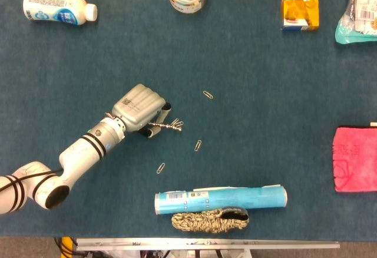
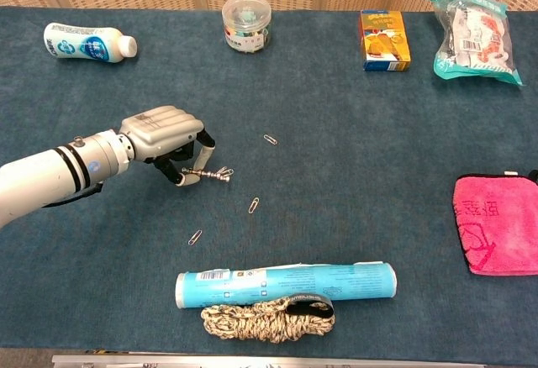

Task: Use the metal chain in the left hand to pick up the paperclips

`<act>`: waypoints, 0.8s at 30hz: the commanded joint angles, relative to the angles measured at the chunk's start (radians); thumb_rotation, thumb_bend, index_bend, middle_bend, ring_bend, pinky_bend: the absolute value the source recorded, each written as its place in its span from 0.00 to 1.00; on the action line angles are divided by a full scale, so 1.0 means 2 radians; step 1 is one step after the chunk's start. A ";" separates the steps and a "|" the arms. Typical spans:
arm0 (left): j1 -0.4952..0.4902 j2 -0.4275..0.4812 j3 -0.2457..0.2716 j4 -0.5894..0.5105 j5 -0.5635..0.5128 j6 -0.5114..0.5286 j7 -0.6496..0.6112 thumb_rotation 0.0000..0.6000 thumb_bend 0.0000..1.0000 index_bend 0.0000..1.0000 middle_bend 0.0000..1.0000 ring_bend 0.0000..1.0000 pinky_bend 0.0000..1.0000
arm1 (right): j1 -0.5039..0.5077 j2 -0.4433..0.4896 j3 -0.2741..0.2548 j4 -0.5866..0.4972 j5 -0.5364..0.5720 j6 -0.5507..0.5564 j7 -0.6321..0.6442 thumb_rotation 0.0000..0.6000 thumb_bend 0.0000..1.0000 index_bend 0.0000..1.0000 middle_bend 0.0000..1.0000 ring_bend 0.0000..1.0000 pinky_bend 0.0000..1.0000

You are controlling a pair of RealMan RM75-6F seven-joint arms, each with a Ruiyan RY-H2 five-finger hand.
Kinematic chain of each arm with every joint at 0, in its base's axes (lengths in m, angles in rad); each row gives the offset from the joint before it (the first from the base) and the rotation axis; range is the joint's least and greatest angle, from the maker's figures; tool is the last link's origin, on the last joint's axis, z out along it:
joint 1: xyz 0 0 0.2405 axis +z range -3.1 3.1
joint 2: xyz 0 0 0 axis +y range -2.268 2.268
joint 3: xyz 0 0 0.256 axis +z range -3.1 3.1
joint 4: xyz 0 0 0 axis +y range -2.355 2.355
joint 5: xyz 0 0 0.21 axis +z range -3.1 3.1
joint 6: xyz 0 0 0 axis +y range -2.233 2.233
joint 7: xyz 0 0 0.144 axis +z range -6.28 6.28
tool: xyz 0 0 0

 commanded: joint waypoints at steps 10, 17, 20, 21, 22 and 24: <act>0.013 0.032 0.024 -0.083 0.021 0.020 0.027 1.00 0.34 0.60 1.00 1.00 1.00 | 0.000 -0.003 0.000 0.003 -0.001 0.000 0.002 1.00 0.00 0.27 0.26 0.14 0.48; 0.020 0.027 0.036 -0.094 0.031 0.026 0.039 1.00 0.34 0.60 1.00 1.00 1.00 | 0.000 -0.002 0.001 0.001 -0.002 0.005 -0.001 1.00 0.00 0.27 0.26 0.14 0.48; 0.023 0.023 0.040 -0.092 0.036 0.029 0.038 1.00 0.34 0.60 1.00 1.00 1.00 | 0.000 -0.002 0.000 -0.001 -0.003 0.004 -0.002 1.00 0.00 0.27 0.26 0.14 0.48; 0.024 0.022 0.041 -0.090 0.037 0.030 0.038 1.00 0.34 0.60 1.00 1.00 1.00 | 0.001 -0.002 0.000 -0.001 -0.003 0.003 -0.002 1.00 0.00 0.27 0.26 0.14 0.48; 0.025 0.020 0.042 -0.087 0.037 0.030 0.038 1.00 0.34 0.60 1.00 1.00 1.00 | 0.001 -0.002 0.000 -0.001 -0.003 0.002 -0.003 1.00 0.00 0.27 0.26 0.14 0.48; 0.026 0.018 0.043 -0.083 0.039 0.032 0.038 1.00 0.34 0.60 1.00 1.00 1.00 | 0.001 -0.002 0.000 -0.001 -0.003 0.002 -0.003 1.00 0.00 0.27 0.26 0.14 0.48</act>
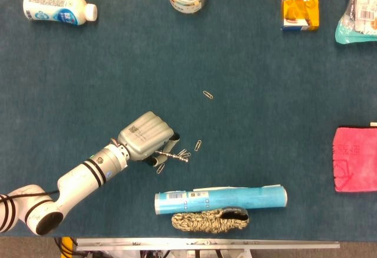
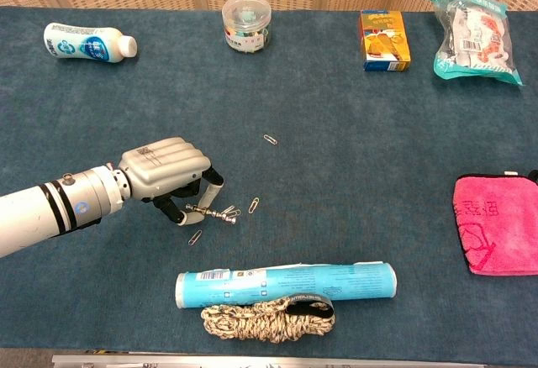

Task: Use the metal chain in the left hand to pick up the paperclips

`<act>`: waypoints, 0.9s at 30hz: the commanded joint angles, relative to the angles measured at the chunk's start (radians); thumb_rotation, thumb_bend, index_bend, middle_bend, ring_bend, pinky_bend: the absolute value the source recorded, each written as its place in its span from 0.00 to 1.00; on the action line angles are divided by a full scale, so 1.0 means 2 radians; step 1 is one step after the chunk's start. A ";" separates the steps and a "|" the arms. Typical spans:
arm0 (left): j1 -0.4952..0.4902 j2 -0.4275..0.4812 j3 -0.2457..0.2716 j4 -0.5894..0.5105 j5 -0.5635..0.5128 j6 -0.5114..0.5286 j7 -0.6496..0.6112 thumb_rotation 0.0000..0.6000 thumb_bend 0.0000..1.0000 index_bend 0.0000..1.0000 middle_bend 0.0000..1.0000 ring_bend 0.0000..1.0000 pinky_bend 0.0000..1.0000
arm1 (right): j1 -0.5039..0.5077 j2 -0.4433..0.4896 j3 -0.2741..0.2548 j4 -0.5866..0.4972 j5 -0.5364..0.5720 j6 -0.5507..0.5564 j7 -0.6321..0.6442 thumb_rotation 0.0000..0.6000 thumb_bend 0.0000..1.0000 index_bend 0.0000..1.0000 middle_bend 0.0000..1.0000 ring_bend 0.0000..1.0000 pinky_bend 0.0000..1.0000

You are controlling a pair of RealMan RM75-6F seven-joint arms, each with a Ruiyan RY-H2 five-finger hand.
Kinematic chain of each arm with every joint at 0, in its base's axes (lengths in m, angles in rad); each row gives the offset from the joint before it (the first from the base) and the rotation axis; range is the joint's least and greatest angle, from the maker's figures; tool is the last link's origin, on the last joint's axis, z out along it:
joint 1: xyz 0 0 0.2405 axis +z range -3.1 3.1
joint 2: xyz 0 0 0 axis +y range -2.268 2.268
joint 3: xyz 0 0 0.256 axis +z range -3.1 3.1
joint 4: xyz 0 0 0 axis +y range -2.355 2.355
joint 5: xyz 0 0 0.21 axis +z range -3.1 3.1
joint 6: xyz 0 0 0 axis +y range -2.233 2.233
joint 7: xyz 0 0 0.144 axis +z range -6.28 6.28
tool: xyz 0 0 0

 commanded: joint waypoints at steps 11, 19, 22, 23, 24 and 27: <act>0.007 -0.008 0.010 0.014 0.012 0.003 0.003 1.00 0.34 0.60 1.00 1.00 1.00 | 0.000 0.000 0.000 0.000 0.000 0.000 0.000 1.00 0.00 0.27 0.26 0.14 0.48; 0.010 -0.007 0.018 0.025 0.015 -0.003 -0.007 1.00 0.34 0.61 1.00 1.00 1.00 | 0.000 -0.001 0.000 0.001 0.001 -0.002 0.001 1.00 0.00 0.27 0.26 0.14 0.48; 0.013 -0.005 0.020 0.026 0.015 -0.003 -0.009 1.00 0.34 0.61 1.00 1.00 1.00 | 0.001 -0.001 -0.001 0.001 0.000 -0.003 0.003 1.00 0.00 0.27 0.26 0.14 0.48; 0.013 -0.004 0.021 0.025 0.015 -0.003 -0.009 1.00 0.34 0.61 1.00 1.00 1.00 | 0.002 -0.002 -0.001 0.002 0.000 -0.003 0.003 1.00 0.00 0.27 0.26 0.14 0.48; 0.014 -0.003 0.021 0.025 0.015 -0.003 -0.009 1.00 0.34 0.61 1.00 1.00 1.00 | 0.002 -0.002 -0.001 0.002 -0.001 -0.003 0.003 1.00 0.00 0.27 0.26 0.14 0.48; 0.015 0.000 0.021 0.024 0.015 -0.003 -0.010 1.00 0.34 0.61 1.00 1.00 1.00 | 0.003 -0.003 -0.001 0.002 -0.002 -0.003 0.004 1.00 0.00 0.27 0.26 0.14 0.48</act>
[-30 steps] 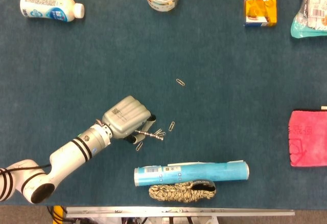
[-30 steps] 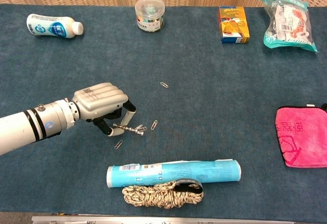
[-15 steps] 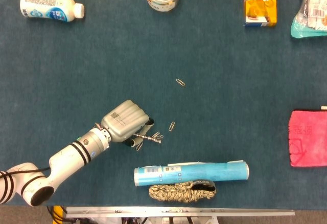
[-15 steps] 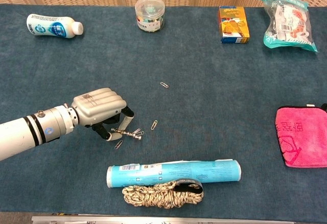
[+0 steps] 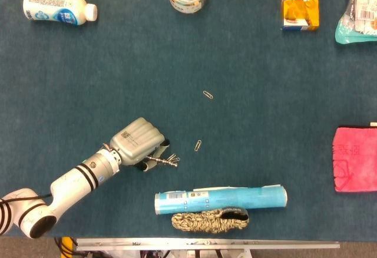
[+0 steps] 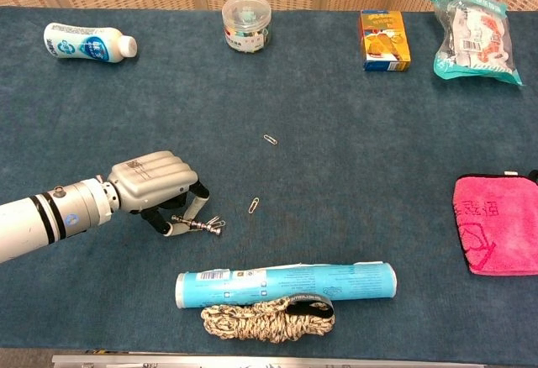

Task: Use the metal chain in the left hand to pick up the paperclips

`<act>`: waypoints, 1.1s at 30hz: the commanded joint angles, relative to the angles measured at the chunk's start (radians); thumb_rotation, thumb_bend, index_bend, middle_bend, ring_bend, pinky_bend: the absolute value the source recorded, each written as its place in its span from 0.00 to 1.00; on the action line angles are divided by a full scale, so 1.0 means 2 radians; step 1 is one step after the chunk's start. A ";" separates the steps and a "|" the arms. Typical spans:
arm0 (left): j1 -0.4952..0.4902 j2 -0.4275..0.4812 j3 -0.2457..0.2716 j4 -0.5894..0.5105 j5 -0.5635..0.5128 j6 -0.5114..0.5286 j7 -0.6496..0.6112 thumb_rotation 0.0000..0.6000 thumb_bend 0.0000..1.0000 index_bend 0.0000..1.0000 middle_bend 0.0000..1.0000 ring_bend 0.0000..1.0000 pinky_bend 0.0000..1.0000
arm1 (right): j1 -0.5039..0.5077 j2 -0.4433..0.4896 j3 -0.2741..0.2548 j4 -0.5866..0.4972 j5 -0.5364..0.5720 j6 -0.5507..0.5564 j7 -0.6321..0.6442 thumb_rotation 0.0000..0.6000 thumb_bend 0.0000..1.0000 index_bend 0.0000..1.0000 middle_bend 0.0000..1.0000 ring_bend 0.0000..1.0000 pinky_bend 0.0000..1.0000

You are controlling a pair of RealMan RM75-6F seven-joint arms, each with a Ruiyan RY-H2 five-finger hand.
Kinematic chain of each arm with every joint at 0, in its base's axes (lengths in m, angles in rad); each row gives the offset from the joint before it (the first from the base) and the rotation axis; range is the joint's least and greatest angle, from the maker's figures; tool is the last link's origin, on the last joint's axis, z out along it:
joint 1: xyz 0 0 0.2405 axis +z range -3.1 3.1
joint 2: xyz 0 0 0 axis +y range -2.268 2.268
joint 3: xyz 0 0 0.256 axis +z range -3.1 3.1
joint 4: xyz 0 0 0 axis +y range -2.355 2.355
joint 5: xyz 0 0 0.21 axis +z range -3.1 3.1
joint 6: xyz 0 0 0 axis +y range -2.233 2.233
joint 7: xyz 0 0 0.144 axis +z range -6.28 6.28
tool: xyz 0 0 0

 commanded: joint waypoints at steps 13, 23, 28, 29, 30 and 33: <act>-0.012 0.006 -0.025 -0.008 -0.002 0.000 0.003 1.00 0.34 0.61 1.00 1.00 1.00 | 0.002 0.002 0.000 -0.005 -0.002 0.001 -0.005 1.00 0.00 0.27 0.26 0.14 0.48; -0.030 -0.013 -0.051 0.020 -0.018 -0.016 -0.011 1.00 0.34 0.61 1.00 1.00 1.00 | 0.000 0.003 0.000 -0.003 -0.001 0.003 -0.002 1.00 0.00 0.27 0.26 0.14 0.48; -0.037 -0.025 -0.055 0.028 -0.016 -0.019 -0.015 1.00 0.34 0.61 1.00 1.00 1.00 | -0.001 0.003 0.000 -0.002 0.000 0.005 0.000 1.00 0.00 0.27 0.26 0.14 0.48; -0.038 -0.028 -0.056 0.029 -0.016 -0.019 -0.015 1.00 0.34 0.61 1.00 1.00 1.00 | -0.002 0.004 0.000 -0.002 0.000 0.005 0.000 1.00 0.00 0.27 0.26 0.14 0.48; -0.040 -0.030 -0.056 0.030 -0.015 -0.019 -0.016 1.00 0.34 0.61 1.00 1.00 1.00 | -0.002 0.004 -0.001 -0.003 -0.001 0.005 0.002 1.00 0.00 0.27 0.26 0.14 0.48; -0.045 -0.036 -0.057 0.032 -0.012 -0.022 -0.017 1.00 0.34 0.61 1.00 1.00 1.00 | -0.003 0.005 -0.002 -0.003 -0.002 0.007 0.006 1.00 0.00 0.27 0.26 0.14 0.48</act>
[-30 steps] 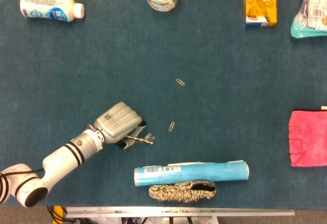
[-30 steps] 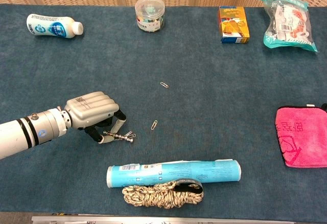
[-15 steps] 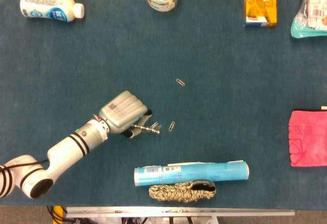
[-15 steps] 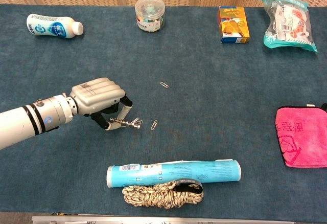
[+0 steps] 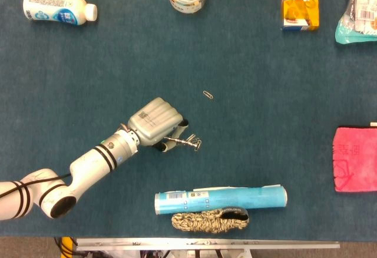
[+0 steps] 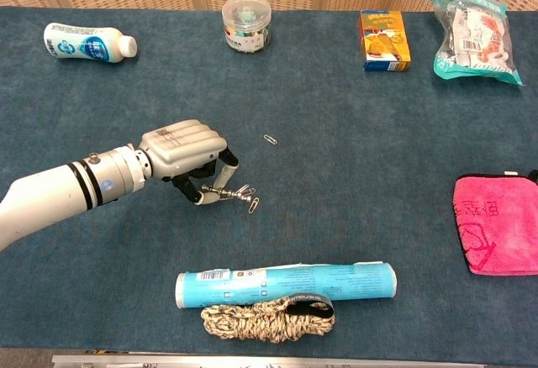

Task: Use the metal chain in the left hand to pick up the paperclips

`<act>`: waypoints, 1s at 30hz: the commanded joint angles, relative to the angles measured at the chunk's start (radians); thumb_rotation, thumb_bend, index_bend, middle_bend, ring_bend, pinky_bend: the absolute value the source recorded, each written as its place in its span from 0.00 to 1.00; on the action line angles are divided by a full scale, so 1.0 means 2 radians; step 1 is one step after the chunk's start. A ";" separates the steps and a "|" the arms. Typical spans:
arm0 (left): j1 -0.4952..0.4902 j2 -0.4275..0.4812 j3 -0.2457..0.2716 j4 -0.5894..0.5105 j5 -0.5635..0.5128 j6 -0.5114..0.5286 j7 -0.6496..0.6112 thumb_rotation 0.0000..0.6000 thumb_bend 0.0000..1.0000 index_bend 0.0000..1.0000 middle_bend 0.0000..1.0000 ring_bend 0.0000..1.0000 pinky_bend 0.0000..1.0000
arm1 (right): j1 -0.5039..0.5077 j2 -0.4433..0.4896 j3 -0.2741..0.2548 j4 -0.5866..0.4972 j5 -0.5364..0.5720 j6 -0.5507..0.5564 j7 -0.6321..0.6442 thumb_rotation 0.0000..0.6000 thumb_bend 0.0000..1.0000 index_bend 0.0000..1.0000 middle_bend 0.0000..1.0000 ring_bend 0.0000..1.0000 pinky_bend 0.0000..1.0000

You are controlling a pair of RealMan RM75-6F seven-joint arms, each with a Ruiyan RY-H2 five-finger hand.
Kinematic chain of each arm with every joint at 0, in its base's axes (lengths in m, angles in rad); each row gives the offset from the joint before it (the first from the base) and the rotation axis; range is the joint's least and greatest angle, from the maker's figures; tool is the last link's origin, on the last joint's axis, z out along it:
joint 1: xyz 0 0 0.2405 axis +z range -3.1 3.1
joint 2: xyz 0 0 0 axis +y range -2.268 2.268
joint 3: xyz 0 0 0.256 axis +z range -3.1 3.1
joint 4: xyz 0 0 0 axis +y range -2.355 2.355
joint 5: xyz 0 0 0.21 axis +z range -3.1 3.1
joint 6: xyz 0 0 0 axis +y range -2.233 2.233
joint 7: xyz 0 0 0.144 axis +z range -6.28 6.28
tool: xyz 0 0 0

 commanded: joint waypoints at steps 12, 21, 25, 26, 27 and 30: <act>-0.014 -0.032 0.000 0.030 0.002 -0.013 -0.012 1.00 0.34 0.61 1.00 1.00 1.00 | -0.008 0.003 -0.001 0.002 0.003 0.004 0.006 1.00 0.00 0.27 0.26 0.14 0.48; -0.017 -0.033 0.004 0.041 -0.001 -0.017 0.000 1.00 0.34 0.61 1.00 1.00 1.00 | -0.008 -0.002 -0.001 0.010 0.004 0.002 0.013 1.00 0.00 0.27 0.26 0.14 0.48; -0.016 -0.032 0.006 0.040 -0.003 -0.016 0.009 1.00 0.34 0.61 1.00 1.00 1.00 | -0.008 -0.003 -0.001 0.013 0.003 0.003 0.015 1.00 0.00 0.27 0.26 0.14 0.48; -0.016 -0.031 0.007 0.039 -0.004 -0.015 0.010 1.00 0.34 0.61 1.00 1.00 1.00 | -0.008 -0.003 -0.001 0.013 0.003 0.003 0.015 1.00 0.00 0.27 0.26 0.14 0.48; -0.015 -0.031 0.007 0.039 -0.005 -0.014 0.011 1.00 0.34 0.61 1.00 1.00 1.00 | -0.008 -0.003 0.000 0.013 0.003 0.003 0.015 1.00 0.00 0.27 0.26 0.14 0.48; -0.012 -0.026 0.007 0.036 -0.007 -0.009 0.012 1.00 0.34 0.61 1.00 1.00 1.00 | -0.008 -0.003 0.000 0.013 0.003 0.003 0.015 1.00 0.00 0.27 0.26 0.14 0.48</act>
